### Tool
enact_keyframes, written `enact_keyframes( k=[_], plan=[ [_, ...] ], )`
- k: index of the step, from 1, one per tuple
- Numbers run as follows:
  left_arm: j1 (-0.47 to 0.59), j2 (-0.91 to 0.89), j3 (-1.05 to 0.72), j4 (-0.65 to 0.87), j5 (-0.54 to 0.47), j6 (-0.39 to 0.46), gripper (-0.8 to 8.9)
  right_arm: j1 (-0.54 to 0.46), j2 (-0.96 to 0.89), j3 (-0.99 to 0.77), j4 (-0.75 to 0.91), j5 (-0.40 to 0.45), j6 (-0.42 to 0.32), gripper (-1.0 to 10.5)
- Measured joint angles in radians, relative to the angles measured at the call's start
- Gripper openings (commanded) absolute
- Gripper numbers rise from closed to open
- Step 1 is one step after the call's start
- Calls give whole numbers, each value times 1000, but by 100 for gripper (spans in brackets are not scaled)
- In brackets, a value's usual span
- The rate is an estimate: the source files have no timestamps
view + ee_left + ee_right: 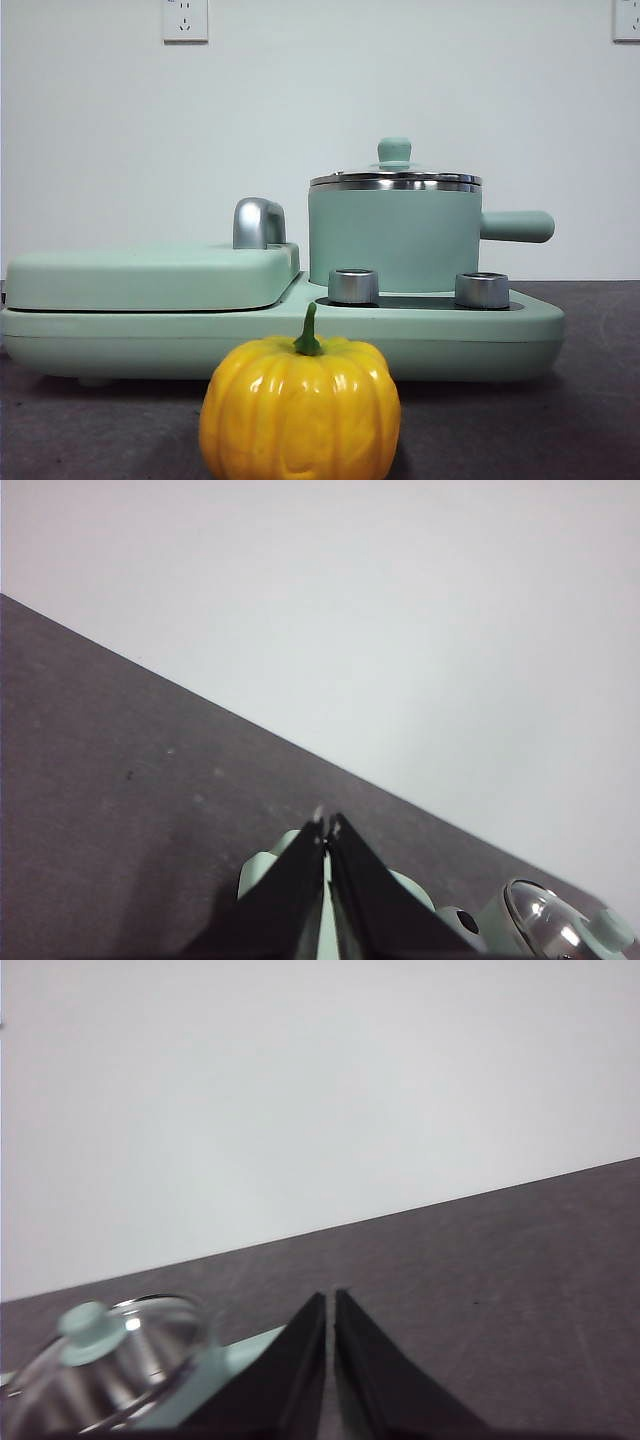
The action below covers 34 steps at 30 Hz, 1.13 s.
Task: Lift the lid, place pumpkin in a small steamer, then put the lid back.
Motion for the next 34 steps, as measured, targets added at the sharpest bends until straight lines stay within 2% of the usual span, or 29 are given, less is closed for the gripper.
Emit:
enact_keyframes(
  k=[6, 10, 14, 24, 27, 34],
  plan=[
    [0, 131, 208, -113, 0, 112, 10, 0, 99, 146, -40, -102, -16, 14],
    [0, 221, 325, -177, 10, 218, 10, 0, 164, 214, -57, -136, -79, 14],
    [0, 311, 406, -223, 70, 314, 10, 0, 238, 262, -107, -144, -162, 14],
    [-33, 502, 482, -281, 196, 496, 9, 10, 410, 340, -160, -240, -406, 14],
    [-56, 556, 482, -284, 199, 551, 9, 50, 447, 341, -164, -238, -473, 14],
    [-145, 649, 482, -287, 222, 762, 9, 200, 509, 341, -197, -212, -588, 23]
  ],
)
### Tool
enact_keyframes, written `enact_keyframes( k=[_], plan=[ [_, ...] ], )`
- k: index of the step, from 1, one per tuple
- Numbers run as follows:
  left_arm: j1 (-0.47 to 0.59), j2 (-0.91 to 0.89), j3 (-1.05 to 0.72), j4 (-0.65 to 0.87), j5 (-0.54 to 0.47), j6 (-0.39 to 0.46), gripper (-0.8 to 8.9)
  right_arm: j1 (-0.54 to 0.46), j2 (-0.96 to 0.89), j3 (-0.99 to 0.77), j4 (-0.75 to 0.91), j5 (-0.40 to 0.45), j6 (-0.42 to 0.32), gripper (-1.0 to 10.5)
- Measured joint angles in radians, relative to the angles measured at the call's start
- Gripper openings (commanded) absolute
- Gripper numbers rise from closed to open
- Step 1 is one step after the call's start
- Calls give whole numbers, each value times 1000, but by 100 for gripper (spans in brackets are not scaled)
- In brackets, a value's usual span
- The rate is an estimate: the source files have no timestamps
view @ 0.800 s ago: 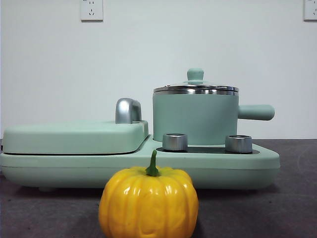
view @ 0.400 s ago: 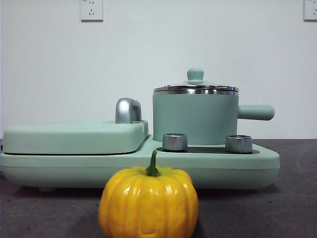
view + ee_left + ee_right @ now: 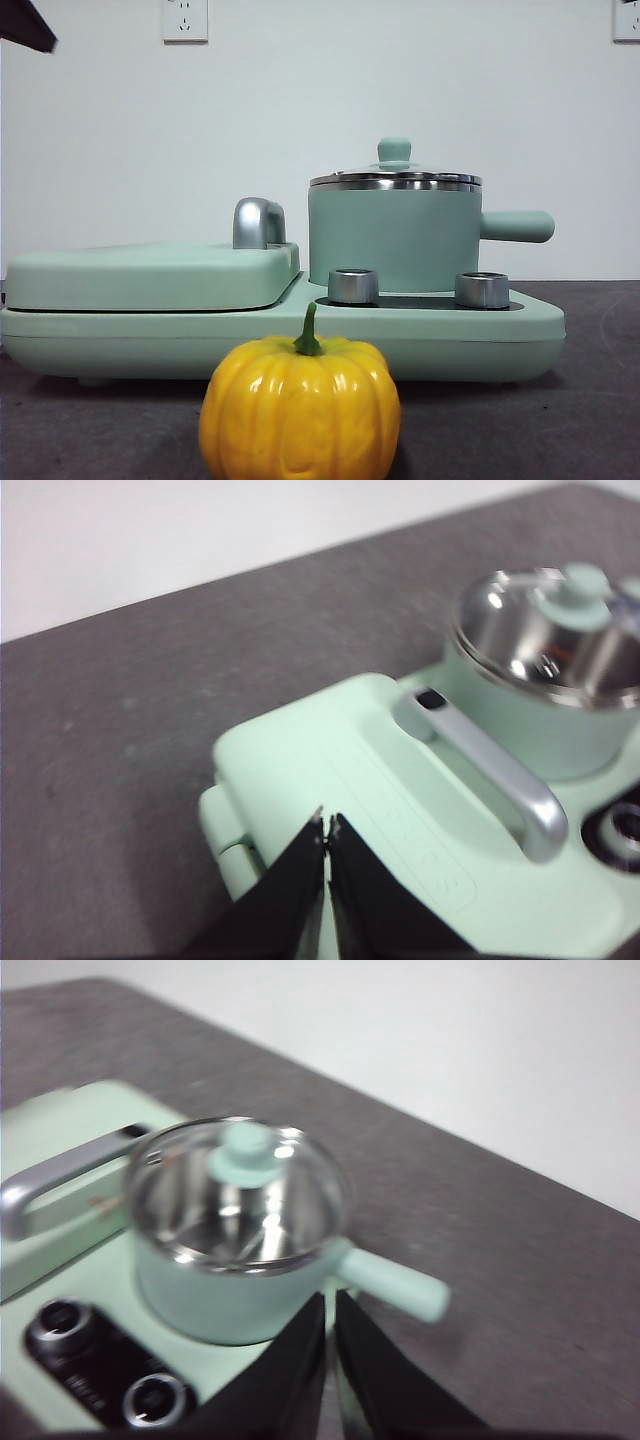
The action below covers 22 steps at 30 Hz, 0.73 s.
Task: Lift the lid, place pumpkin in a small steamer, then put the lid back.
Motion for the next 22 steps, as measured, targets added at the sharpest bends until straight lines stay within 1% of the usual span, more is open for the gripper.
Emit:
enact_keyframes(
  k=[1, 2, 4, 5, 6, 11, 17, 22],
  plan=[
    [-13, 7, 0, 0, 0, 24, 31, 18, 8, 0, -3, 0, -7, 64],
    [-21, 11, 0, 0, 0, 34, 75, 31, 15, 0, -5, 0, -12, 115],
    [-44, 14, 0, 6, 2, 56, 209, 52, 30, 0, -9, -1, -19, 231],
    [-51, 14, 0, 10, 2, 61, 253, 55, 34, 0, -10, -1, -21, 265],
    [-57, 13, 1, 15, 2, 66, 257, 58, 37, 0, -12, 0, -22, 286],
    [-78, 13, 4, 16, 2, 61, 249, 58, 34, 0, 0, 0, -14, 287],
    [-106, 19, 4, 42, 2, -1, 248, 59, 34, 0, 8, 0, 24, 287],
    [-151, 89, 4, 158, 2, -71, 249, 58, 34, 0, 8, -1, 63, 287]
  ],
)
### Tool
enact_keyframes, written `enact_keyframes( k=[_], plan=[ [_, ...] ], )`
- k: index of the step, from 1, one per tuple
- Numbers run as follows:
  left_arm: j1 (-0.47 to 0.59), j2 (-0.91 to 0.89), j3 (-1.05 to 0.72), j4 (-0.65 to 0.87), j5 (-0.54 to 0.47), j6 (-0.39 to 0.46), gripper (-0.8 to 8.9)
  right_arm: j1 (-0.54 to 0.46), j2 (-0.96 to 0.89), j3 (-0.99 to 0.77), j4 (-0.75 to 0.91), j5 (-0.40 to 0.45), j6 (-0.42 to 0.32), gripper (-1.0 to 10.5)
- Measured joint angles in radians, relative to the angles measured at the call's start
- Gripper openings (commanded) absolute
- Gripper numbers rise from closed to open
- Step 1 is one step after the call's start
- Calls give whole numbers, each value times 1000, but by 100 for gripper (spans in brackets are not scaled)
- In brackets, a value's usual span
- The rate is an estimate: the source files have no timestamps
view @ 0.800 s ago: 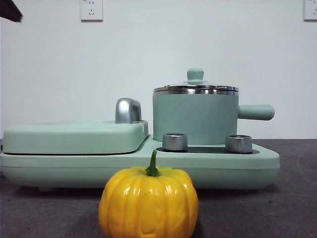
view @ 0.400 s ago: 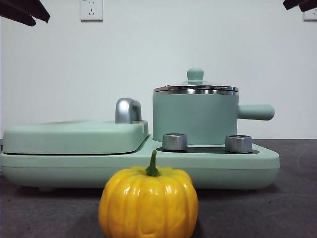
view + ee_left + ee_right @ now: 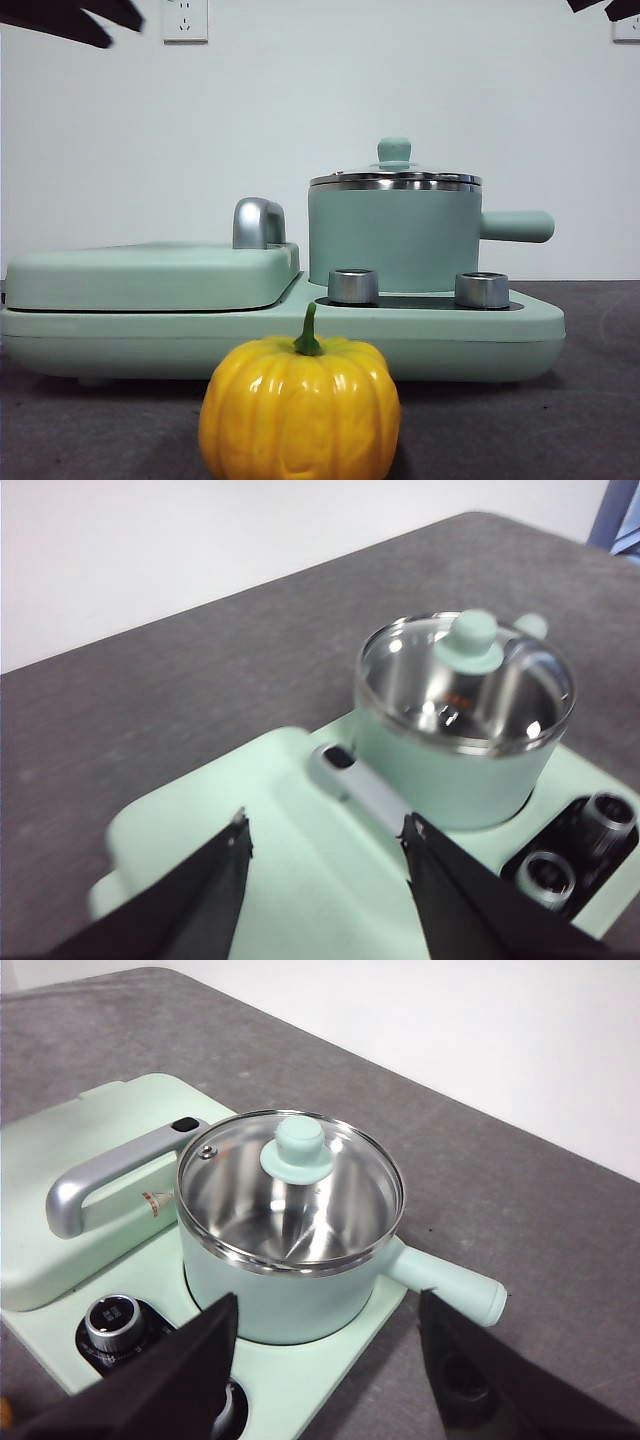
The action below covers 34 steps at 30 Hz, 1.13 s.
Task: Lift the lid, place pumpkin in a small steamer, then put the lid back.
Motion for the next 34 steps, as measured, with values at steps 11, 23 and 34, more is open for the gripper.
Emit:
enact_keyframes(
  k=[11, 23, 34],
  plan=[
    [-134, 279, 79, 196, 0, -37, 249, 0, 0, 0, 0, -1, 29, 287],
    [-229, 579, 320, 270, 0, -35, 249, 0, 0, 0, 0, -2, 29, 287],
    [-278, 812, 512, 300, 0, -13, 248, 0, 0, 0, 0, -2, 31, 287]
  ],
)
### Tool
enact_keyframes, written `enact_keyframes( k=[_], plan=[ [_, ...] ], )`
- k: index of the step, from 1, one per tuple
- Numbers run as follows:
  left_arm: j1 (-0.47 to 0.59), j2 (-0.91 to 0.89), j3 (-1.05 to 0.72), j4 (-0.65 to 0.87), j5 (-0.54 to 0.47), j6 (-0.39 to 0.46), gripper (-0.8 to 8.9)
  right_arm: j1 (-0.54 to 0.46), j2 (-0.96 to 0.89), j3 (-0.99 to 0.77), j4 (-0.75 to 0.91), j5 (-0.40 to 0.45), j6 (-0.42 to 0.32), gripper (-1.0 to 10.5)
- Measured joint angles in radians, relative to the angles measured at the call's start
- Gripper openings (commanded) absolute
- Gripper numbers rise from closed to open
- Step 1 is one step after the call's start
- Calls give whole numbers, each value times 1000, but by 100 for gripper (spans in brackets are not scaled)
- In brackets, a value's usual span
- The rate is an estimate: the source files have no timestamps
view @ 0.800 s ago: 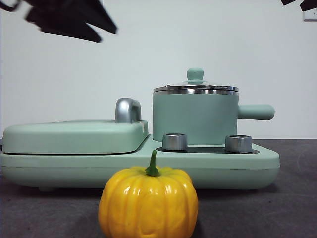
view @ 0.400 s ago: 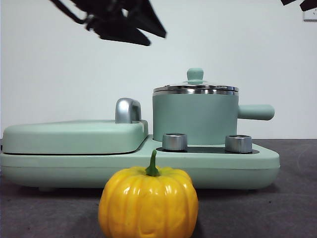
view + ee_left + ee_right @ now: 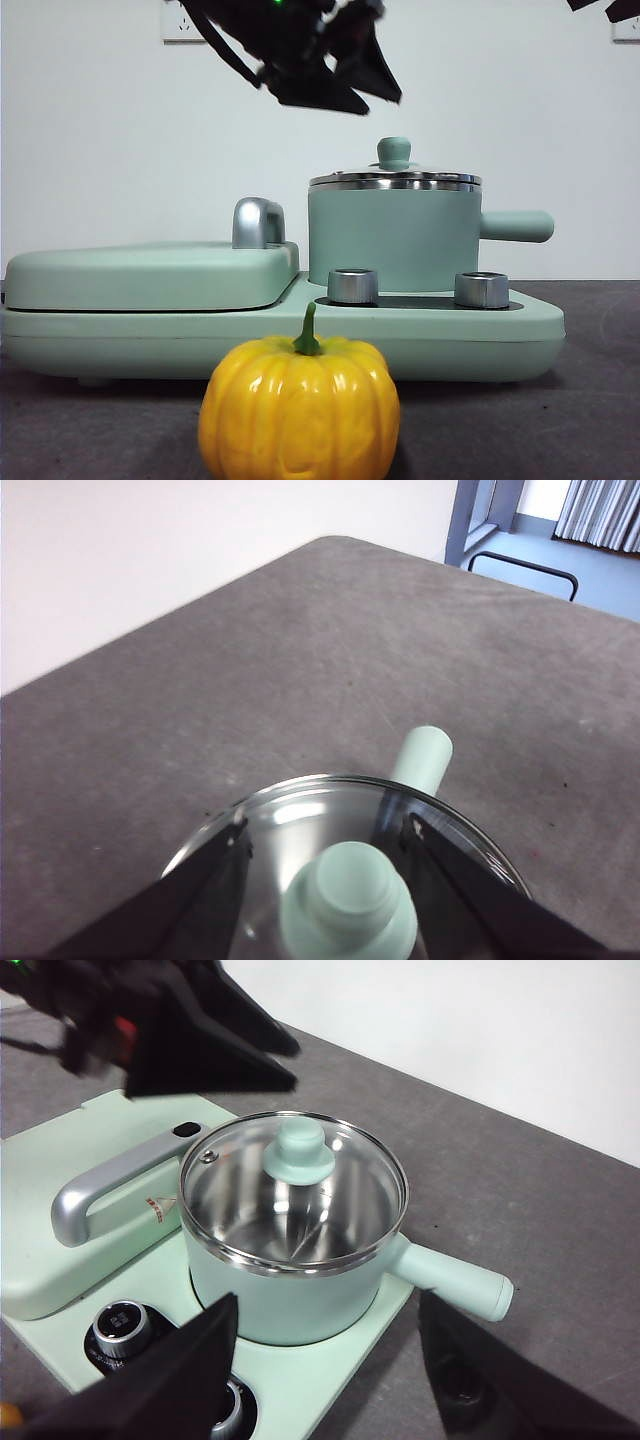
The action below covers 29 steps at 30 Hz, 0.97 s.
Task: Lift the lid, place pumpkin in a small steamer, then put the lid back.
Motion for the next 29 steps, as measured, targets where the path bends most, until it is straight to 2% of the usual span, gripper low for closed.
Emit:
enact_keyframes(
  k=[19, 21, 24, 29],
  plan=[
    [-32, 98, 2, 49, -1, 0, 244, 0, 0, 0, 0, 0, 2, 287],
    [-32, 98, 2, 49, -1, 0, 187, 0, 0, 0, 0, 0, 4, 287],
    [-31, 98, 2, 47, -7, 3, 10, 0, 0, 0, 0, 0, 5, 287],
    [-30, 98, 2, 48, -8, 11, 7, 0, 0, 0, 0, 0, 5, 287]
  ],
)
